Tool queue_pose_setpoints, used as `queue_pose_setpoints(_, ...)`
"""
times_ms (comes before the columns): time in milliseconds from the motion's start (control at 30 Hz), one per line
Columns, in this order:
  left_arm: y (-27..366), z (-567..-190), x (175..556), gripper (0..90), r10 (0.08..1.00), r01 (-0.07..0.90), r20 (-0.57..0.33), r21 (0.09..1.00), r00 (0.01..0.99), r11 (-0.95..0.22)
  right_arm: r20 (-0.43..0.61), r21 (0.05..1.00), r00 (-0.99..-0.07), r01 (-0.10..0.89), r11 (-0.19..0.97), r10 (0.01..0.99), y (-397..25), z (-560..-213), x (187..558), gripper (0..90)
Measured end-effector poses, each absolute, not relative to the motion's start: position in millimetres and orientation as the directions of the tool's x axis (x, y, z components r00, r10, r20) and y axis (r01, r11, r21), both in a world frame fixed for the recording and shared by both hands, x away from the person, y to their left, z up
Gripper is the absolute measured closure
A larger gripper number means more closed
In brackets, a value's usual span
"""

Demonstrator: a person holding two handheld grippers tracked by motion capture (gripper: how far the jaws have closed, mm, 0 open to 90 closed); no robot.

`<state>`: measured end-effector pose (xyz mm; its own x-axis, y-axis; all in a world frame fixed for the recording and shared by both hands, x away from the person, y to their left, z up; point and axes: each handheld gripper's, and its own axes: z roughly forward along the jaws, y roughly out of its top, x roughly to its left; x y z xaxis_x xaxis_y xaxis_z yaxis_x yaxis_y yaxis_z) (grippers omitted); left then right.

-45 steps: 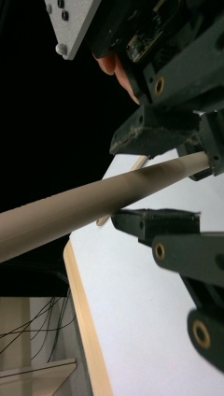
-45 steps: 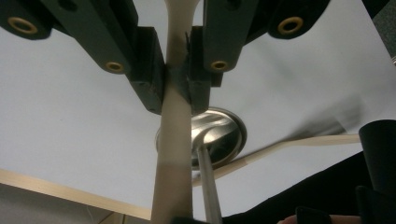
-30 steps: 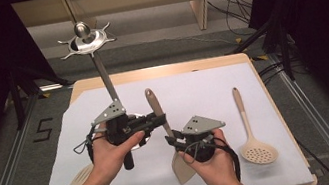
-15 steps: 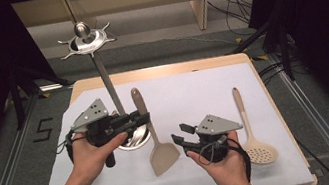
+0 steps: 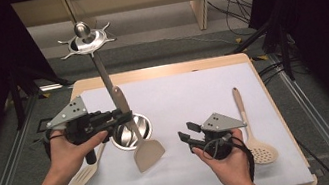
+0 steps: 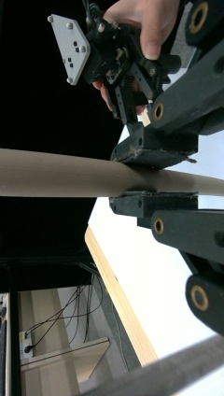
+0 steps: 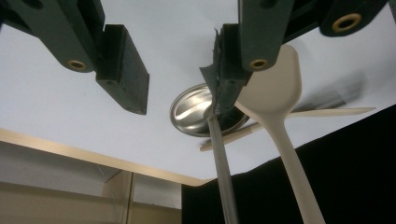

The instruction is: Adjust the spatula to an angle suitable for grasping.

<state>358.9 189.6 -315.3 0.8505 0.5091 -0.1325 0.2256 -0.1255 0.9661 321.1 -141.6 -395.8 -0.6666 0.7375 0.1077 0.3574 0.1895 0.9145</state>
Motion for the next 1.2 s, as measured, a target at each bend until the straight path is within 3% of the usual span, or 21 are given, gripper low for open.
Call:
queue_pose_setpoints(233, 199.7, -310.3, 365.4, 75.2, 0.499, 0.212, -0.106, 0.964, 0.860, -0.160, 0.130, 0.906, -0.647, 0.386, 0.176, 0.751, -144.5, -398.5, 321.2, 57.2)
queue_pose_setpoints(333, 202.3, -308.9, 368.7, 75.2, 0.484, 0.195, -0.098, 0.969, 0.870, -0.154, 0.094, 0.914, -0.666, 0.352, 0.202, 0.740, -148.3, -400.2, 326.5, 57.2)
queue_pose_setpoints(667, 210.2, -303.3, 374.4, 75.2, 0.475, 0.186, -0.087, 0.969, 0.875, -0.165, 0.148, 0.899, -0.637, 0.405, 0.166, 0.757, -152.7, -402.7, 327.2, 57.1)
queue_pose_setpoints(900, 213.1, -297.3, 374.3, 75.2, 0.465, 0.192, -0.100, 0.969, 0.880, -0.153, 0.110, 0.908, -0.639, 0.376, 0.185, 0.761, -157.7, -403.8, 330.0, 56.8)
queue_pose_setpoints(1200, 214.6, -289.4, 373.8, 75.2, 0.482, 0.181, -0.083, 0.971, 0.872, -0.159, 0.158, 0.896, -0.623, 0.417, 0.155, 0.766, -157.5, -406.5, 329.1, 56.7)
